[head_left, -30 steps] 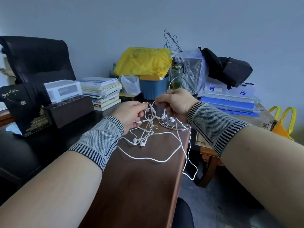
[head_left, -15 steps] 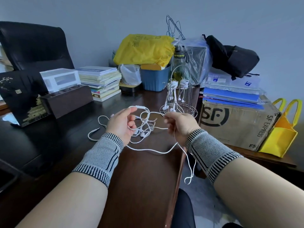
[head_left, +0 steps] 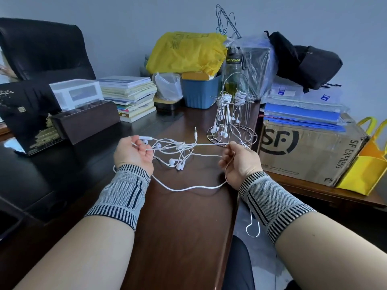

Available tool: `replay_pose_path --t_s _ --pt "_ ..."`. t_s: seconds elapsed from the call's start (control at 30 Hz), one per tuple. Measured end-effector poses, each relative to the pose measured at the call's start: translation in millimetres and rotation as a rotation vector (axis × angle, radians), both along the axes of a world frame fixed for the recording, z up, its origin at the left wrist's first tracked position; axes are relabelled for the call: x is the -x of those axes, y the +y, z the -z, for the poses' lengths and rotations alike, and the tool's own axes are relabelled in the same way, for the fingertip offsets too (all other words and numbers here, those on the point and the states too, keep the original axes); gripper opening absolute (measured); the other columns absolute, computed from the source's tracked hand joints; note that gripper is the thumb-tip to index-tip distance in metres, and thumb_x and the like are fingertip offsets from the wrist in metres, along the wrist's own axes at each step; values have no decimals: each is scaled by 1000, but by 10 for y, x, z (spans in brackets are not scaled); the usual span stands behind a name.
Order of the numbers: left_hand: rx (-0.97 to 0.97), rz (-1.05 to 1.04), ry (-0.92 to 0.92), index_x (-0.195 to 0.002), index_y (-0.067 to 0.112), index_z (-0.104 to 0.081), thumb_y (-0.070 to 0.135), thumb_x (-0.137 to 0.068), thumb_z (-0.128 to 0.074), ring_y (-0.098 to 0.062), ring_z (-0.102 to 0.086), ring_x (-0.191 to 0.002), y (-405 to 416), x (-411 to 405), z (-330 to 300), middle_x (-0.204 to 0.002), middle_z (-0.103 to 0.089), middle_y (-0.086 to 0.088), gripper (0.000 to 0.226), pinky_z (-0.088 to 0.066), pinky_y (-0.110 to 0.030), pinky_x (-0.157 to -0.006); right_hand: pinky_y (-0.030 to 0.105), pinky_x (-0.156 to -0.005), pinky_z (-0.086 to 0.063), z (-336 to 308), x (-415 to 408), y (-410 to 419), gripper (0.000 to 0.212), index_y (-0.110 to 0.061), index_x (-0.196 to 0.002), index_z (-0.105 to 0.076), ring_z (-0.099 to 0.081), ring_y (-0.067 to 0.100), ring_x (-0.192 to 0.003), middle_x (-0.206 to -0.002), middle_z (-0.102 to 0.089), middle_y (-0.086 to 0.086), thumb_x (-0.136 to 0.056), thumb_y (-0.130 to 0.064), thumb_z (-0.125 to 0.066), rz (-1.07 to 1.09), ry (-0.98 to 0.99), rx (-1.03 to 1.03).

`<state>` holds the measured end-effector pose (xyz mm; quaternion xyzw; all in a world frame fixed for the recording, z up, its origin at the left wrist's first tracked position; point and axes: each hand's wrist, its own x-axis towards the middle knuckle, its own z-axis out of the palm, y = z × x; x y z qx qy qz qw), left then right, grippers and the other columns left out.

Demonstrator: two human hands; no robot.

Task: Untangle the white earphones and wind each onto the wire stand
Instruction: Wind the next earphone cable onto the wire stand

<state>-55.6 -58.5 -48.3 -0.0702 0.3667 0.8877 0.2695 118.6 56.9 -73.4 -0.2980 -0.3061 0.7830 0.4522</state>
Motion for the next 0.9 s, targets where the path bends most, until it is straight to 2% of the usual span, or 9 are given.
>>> replay_pose_path --t_s 0.1,0.17,0.23,0.33,0.43,0.5,0.67,0.83,0.9 --pt "107 74 79 -68 18 -42 12 -92 -47 -6 -24 -35 14 39 26 -56 -36 7 25 -24 -14 -36 18 -44 -36 0 -7 -5 27 -14 -75 -50 -41 6 -38 -50 -47 -3 -100 -9 -44 -2 9 10" --pt "413 175 301 -67 18 -45 15 -88 -53 -11 -32 -40 49 41 43 -59 -47 2 23 -31 -18 -40 20 -45 -37 -9 -16 -22 26 -13 -74 -49 -43 6 -38 -47 -49 -2 -100 -9 -44 -10 5 -12" --pt "903 266 663 -84 13 -59 25 -85 -54 -21 -54 -63 69 -35 62 -104 -68 -10 13 -49 -31 -59 20 -45 -38 -26 -32 -43 24 -12 -74 -49 -45 8 -37 -45 -51 -1 -98 -7 -46 -28 -7 -45" --pt "1325 169 1054 -130 16 -53 25 -91 -57 -29 -55 -114 62 -200 101 -142 -49 -6 41 -44 -36 -89 20 -41 -41 -39 -56 -68 22 -8 -75 -50 -49 12 -39 -47 -54 3 -96 -6 -49 -71 -16 -82" --pt "1209 -49 1468 -133 24 -53 15 -89 -56 -22 -38 -131 21 -374 -22 -143 -45 2 45 -29 -32 -108 20 -40 -43 -37 -68 -72 23 -7 -73 -50 -51 13 -39 -47 -55 4 -96 -5 -49 -90 2 -85" --pt "1077 85 1637 -123 26 -63 13 -89 -53 -13 -42 -124 47 -448 -75 -132 -55 9 38 -28 -23 -104 20 -41 -43 -37 -78 -71 23 -6 -74 -50 -52 14 -40 -48 -55 5 -97 -6 -48 -105 20 -79" --pt "1068 571 1775 -127 29 -63 46 -83 -68 -9 -52 -122 122 -607 81 -124 -63 11 47 -37 -25 -105 20 -43 -45 -32 -106 -69 27 -7 -73 -50 -52 13 -42 -49 -55 4 -100 -10 -46 -143 52 -52" --pt "1211 435 1857 -86 31 -70 36 -88 -61 -21 -60 -95 178 -562 110 -79 -64 7 11 -43 -30 -75 17 -40 -43 -8 -129 -9 27 -8 -75 -52 -49 9 -38 -49 -56 2 -100 -14 -45 -166 103 65" --pt "1234 355 1741 -73 28 -62 31 -90 -57 -23 -60 -87 155 -490 108 -68 -57 7 18 -35 -31 -67 16 -35 -32 -4 -137 20 28 -9 -73 -51 -36 6 -34 -45 -47 -2 -99 -15 -46 -180 130 93"
